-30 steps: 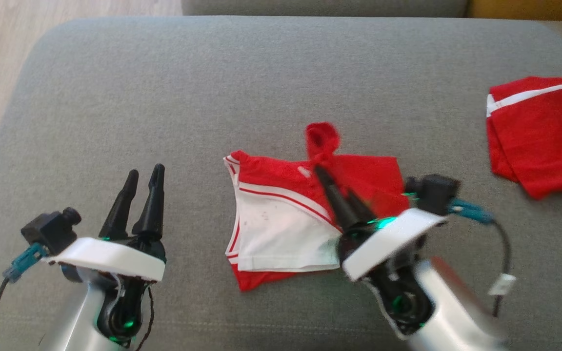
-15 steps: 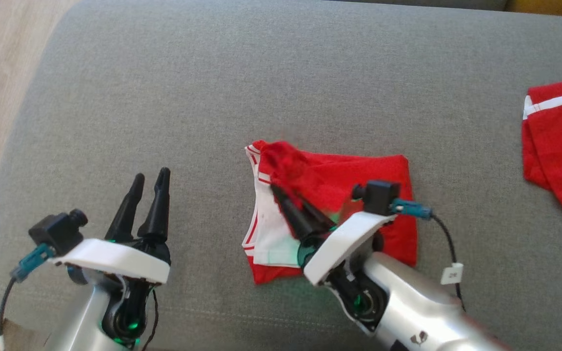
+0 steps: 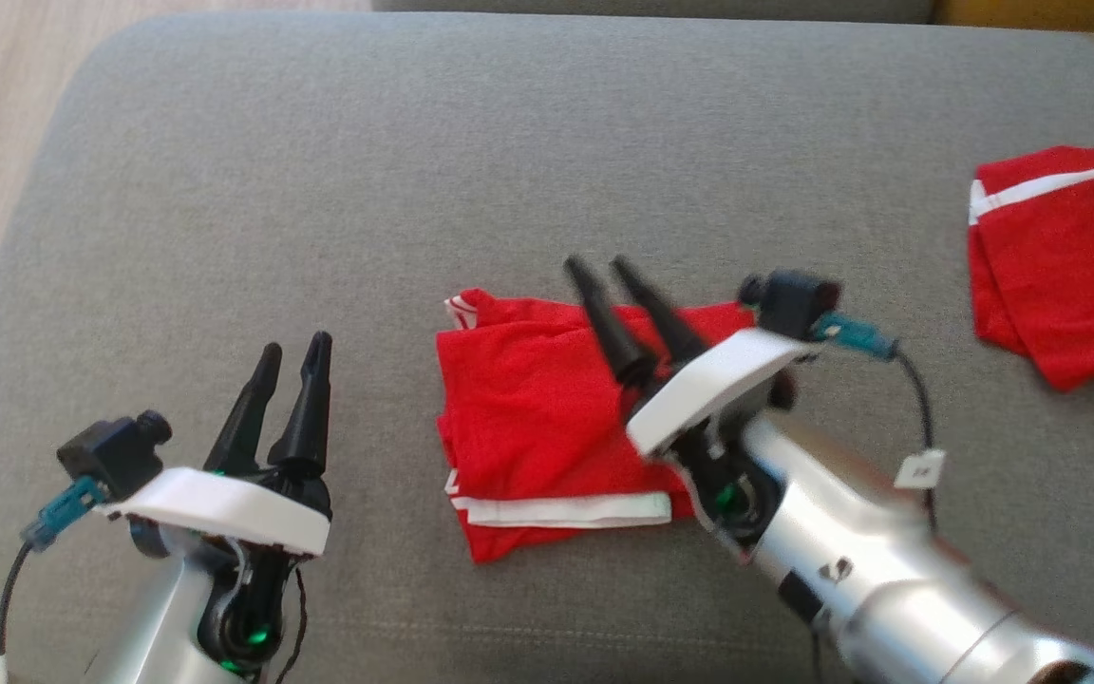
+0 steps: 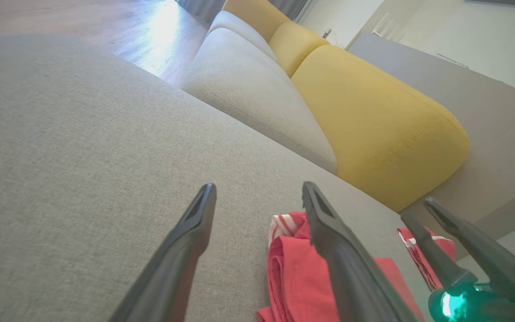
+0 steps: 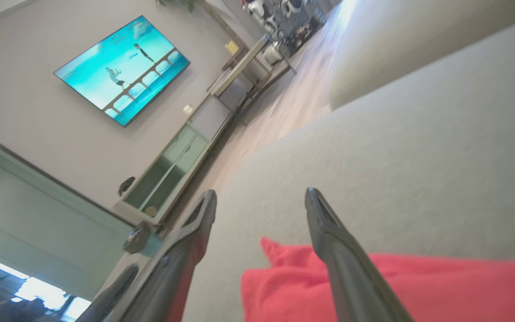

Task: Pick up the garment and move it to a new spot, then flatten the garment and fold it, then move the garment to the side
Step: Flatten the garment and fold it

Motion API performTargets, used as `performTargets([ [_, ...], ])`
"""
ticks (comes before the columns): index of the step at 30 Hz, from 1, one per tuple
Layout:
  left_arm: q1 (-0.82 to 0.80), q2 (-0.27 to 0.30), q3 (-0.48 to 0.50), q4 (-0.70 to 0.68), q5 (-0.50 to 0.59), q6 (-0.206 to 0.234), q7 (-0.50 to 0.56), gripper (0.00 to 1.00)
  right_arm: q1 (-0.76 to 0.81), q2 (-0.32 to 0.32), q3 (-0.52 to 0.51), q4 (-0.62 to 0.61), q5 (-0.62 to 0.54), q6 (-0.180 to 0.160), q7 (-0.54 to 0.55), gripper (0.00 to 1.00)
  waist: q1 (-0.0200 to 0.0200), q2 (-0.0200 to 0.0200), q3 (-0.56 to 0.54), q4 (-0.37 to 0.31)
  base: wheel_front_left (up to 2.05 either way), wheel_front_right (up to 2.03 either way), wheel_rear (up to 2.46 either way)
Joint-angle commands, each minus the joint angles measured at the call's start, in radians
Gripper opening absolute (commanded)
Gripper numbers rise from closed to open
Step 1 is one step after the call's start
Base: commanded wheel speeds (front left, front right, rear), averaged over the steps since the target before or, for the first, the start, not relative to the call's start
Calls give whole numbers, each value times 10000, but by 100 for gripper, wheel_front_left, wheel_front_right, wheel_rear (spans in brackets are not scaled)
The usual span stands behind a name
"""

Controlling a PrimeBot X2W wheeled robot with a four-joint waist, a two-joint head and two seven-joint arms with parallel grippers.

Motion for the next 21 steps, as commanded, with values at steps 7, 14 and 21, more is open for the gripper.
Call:
performTargets([
  [7,-426,228,568,-557,74,-61,-61,100,-294,-45,-2944,444,-4945,-7,-144,100,-1,0,-69,-374,0,0,0],
  [14,-421,24,593,-992,266,-61,-61,100,1266,-447,-6124,-1303,-9882,-7,-146,100,-1,0,-90,-501,0,0,0],
  [21,-314,-262,626,-1161,816,-61,-61,100,3580,46,-8620,-4398,-12342,-7,-146,100,-1,0,-125,-535,0,0,0],
])
